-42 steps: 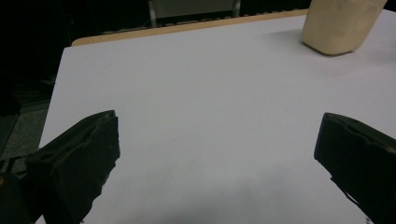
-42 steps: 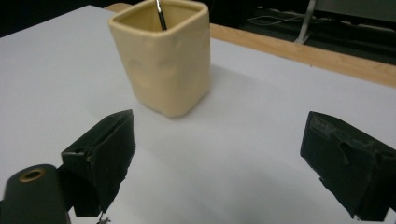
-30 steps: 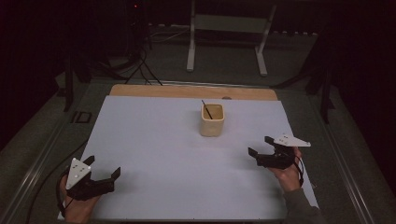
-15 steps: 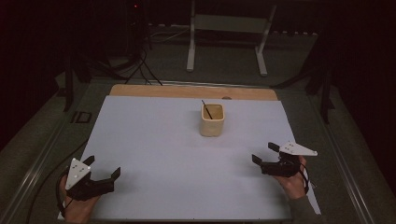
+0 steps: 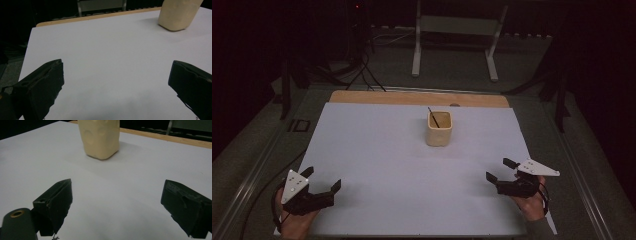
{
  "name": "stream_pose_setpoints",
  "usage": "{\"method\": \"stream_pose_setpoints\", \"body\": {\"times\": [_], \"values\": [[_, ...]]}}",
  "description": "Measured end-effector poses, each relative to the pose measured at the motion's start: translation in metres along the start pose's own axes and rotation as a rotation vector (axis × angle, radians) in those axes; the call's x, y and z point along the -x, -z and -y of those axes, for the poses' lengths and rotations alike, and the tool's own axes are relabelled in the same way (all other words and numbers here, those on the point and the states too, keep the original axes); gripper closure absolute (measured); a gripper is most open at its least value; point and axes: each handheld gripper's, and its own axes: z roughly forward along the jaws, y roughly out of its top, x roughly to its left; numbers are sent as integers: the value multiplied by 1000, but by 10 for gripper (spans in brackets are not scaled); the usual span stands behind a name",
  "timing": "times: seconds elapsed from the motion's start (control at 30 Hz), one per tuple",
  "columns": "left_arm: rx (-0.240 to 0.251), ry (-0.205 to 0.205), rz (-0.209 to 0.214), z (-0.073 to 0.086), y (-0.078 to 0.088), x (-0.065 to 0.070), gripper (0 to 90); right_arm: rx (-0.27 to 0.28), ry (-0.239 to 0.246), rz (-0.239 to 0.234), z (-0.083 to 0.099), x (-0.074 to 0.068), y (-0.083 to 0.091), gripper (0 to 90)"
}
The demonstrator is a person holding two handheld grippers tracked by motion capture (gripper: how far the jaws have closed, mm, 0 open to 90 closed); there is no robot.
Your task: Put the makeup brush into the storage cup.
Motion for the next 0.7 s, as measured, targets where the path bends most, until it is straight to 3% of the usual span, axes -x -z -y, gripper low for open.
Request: {"method": "stream_pose_setpoints", "body": {"times": [0.4,0.7], "values": [[5,-6,9,0,0,0,13,10,27,-23,3,-11,3,101],[12,-13,13,-1,1,1,14,48,37,-29,3,-11,8,101]]}}
